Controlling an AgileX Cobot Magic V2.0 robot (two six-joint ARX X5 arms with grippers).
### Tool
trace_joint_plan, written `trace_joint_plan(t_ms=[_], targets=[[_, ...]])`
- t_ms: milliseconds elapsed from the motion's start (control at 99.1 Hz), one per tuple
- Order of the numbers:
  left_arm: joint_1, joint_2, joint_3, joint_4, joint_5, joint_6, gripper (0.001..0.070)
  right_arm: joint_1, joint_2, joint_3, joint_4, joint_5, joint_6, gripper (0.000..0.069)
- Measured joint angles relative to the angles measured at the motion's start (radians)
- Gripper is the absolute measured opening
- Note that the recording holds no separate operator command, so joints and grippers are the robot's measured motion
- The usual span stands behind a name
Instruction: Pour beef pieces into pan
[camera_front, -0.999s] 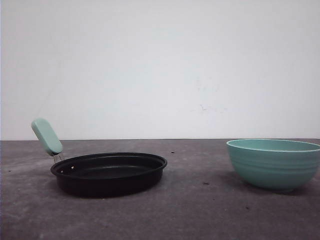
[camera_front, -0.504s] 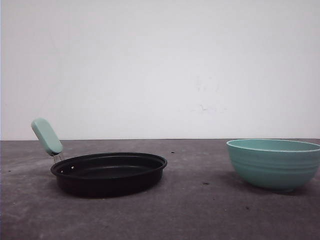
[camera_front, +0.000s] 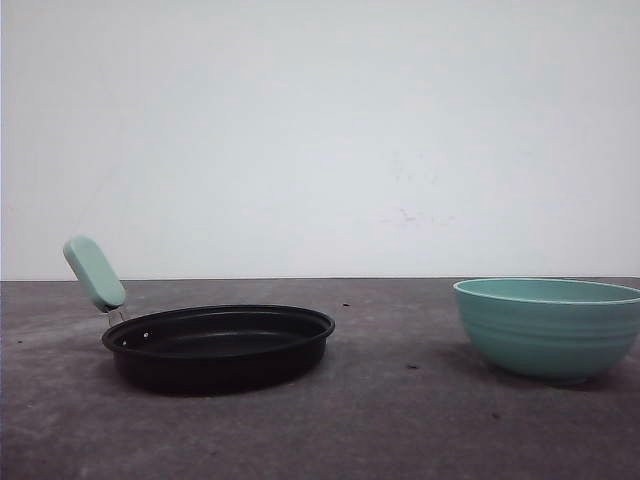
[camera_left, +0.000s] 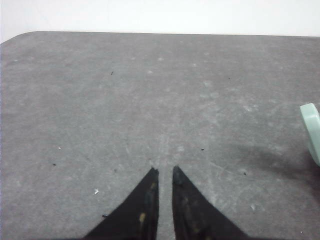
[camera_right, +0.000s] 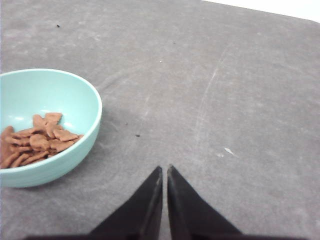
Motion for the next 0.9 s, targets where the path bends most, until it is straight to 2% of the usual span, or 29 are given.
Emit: trace_joint_plan(t_ms=[171,282,484,676,767,898], targets=[[0.0,0.0,0.0,0.001,0.0,-0.001,0.0018,0.0,0.0,0.0,0.094,-0.033,0.072,0.0015],[0.0,0.0,-0.001,0.009,0.0,-0.035,0.0018,0.0,0.0,0.0,0.179,-0.057,0.146,0.0015],[0.0,0.0,-0.014,0.082,0.0,-0.15,0.0018,0.0,0.0,0.0,0.227,0.003,0.209,0.0015],[0.0,0.0,-0.014,0.084,0.008,-0.291,0.0018,0.0,0.0,0.0,0.229,-0.005,0.232,0.0015],[0.0,0.0,-0.014,0.074,0.048,-0.373,0.0018,0.0,0.0,0.0,0.25,-0.03,0.233,0.0015],[0.0,0.0,0.005,0.069,0.165,-0.44,0.0018,0.0,0.0,0.0,0.296,-0.065,0.235,0.0015]])
